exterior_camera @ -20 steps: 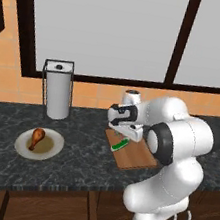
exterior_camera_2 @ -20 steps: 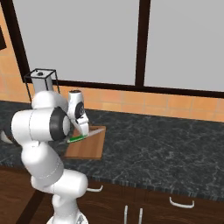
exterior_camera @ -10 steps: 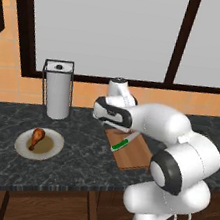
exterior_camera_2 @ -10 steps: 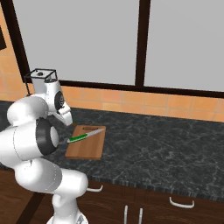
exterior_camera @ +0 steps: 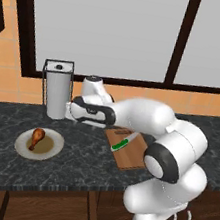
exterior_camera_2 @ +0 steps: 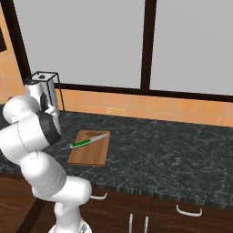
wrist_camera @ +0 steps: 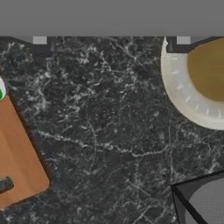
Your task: Pick up the knife from the drawer and place it on the cutting board. Then place the meat from the plate to the cutting board.
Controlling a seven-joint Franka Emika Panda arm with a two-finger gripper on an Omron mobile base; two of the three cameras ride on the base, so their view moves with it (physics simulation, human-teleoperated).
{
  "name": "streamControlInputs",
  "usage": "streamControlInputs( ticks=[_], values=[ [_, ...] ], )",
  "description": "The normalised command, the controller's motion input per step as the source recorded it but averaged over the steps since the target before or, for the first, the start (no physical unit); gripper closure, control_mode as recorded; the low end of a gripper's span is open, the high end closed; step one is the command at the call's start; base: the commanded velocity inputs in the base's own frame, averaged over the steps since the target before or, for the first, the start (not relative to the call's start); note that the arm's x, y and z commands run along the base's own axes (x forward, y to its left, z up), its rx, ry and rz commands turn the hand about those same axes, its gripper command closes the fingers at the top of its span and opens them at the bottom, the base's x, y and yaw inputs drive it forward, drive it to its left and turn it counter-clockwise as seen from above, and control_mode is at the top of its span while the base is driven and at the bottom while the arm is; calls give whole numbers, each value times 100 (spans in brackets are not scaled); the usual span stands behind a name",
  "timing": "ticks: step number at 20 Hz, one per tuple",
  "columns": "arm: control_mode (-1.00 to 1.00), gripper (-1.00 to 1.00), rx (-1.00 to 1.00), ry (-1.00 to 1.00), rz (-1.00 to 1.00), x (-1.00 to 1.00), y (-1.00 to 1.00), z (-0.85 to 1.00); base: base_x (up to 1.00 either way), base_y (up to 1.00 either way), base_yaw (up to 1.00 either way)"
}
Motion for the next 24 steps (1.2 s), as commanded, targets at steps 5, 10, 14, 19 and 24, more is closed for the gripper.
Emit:
streamControlInputs(
  ticks=[5, 10, 14, 19, 24],
  values=[
    [-100, -100, 0, 0, 26, 50, 100, -1, 0, 0, 0],
    [-100, -100, 0, 0, 14, 6, 100, -18, 0, 0, 0],
    [-100, -100, 0, -3, 4, -16, 100, -29, 0, 0, 0],
    [-100, -100, 0, -16, 0, -9, 73, -8, 0, 0, 0],
    [-100, -100, 0, -21, 0, 0, 10, -14, 0, 0, 0]
  ],
)
